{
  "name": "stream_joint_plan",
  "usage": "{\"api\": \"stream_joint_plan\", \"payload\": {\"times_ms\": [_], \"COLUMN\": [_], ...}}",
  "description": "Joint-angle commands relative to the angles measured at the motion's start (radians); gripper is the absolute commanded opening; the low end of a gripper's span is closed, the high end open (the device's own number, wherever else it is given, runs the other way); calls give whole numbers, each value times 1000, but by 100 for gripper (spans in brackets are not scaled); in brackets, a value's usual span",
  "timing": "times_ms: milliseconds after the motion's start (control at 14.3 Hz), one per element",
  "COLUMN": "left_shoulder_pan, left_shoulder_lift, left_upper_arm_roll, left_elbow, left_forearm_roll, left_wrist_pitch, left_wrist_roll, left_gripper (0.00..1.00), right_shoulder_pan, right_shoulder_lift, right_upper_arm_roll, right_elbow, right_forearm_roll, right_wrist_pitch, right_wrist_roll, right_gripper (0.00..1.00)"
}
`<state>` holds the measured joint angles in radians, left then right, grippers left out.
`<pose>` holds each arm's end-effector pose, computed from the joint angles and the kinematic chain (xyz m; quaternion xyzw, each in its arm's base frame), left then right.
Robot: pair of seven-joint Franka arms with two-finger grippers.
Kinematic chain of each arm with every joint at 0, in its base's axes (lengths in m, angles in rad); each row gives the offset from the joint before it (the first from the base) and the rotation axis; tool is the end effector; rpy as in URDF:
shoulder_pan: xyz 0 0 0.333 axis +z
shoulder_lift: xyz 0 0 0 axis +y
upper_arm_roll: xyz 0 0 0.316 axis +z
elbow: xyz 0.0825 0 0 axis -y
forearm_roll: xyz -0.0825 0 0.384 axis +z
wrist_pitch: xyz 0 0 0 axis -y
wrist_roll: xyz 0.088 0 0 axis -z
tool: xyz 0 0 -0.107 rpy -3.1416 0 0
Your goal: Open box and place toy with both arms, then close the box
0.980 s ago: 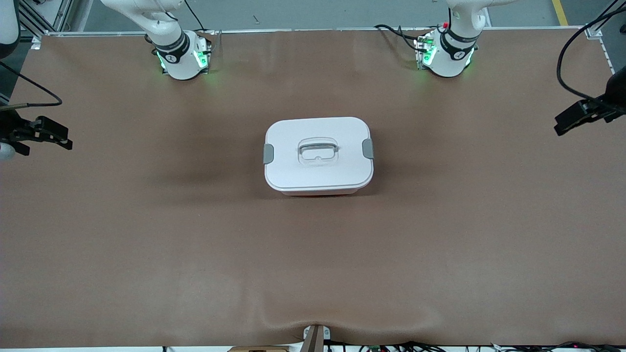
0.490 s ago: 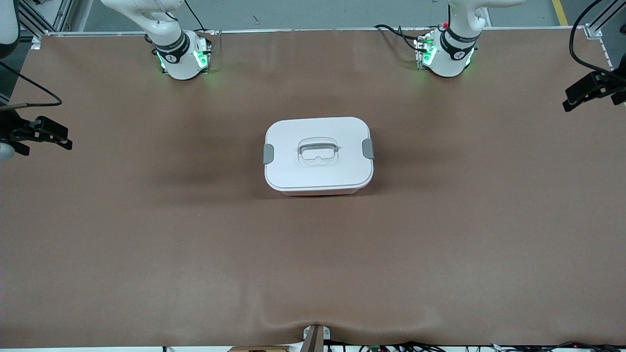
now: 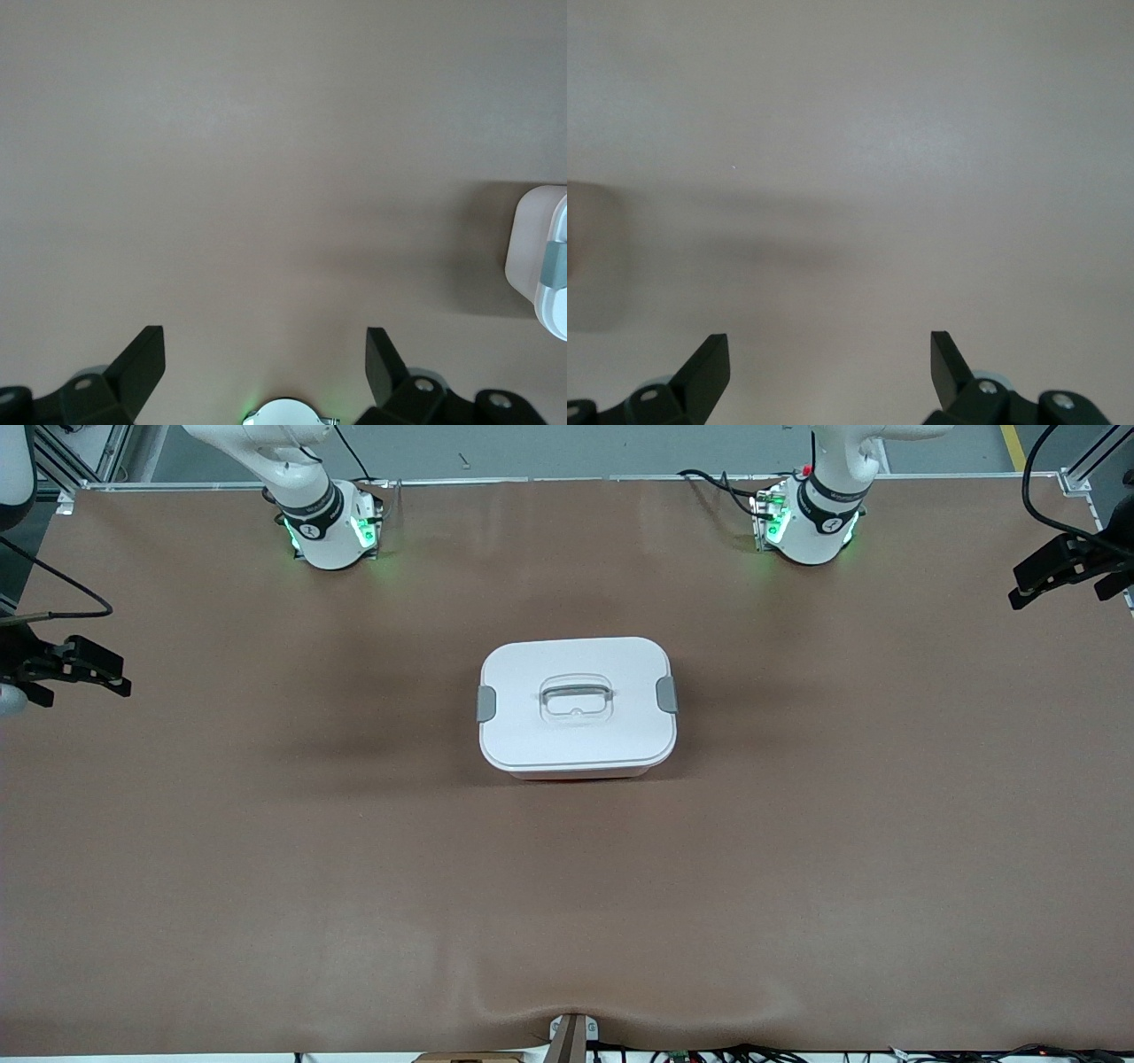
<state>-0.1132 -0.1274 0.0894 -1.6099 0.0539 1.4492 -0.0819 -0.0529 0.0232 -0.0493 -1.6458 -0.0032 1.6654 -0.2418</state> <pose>0.5015 -0.0023 0.6629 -0.9991 -0.0314 0.0158 0.0220 0.5647 -0.0579 0.5842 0.9975 0.0699 -0.0021 0.0018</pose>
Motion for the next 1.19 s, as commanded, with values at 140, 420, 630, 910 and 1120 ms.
{"api": "stream_joint_plan", "payload": {"times_ms": [140, 420, 630, 910, 1120], "left_shoulder_pan": [-6, -2, -5, 0, 1], "left_shoulder_lift": [-18, -21, -15, -17, -14], "left_upper_arm_roll": [-22, -45, -60, -66, -68], "left_elbow": [-19, -24, -31, -30, -28], "left_forearm_roll": [-2, -2, -8, -14, -14], "left_wrist_pitch": [14, 2, 2, 3, 3], "left_wrist_roll": [10, 10, -13, -16, -16], "left_gripper": [100, 100, 100, 100, 100], "right_shoulder_pan": [-11, -8, -10, -8, -8], "right_shoulder_lift": [-12, -11, -11, -12, -12], "right_upper_arm_roll": [8, 9, 9, 9, 8], "right_elbow": [-9, -11, -11, -11, -11], "right_forearm_roll": [-4, -4, -4, -4, -4], "right_wrist_pitch": [-3, -1, -4, -6, -6], "right_wrist_roll": [10, 10, 10, 10, 10], "right_gripper": [100, 100, 100, 100, 100]}}
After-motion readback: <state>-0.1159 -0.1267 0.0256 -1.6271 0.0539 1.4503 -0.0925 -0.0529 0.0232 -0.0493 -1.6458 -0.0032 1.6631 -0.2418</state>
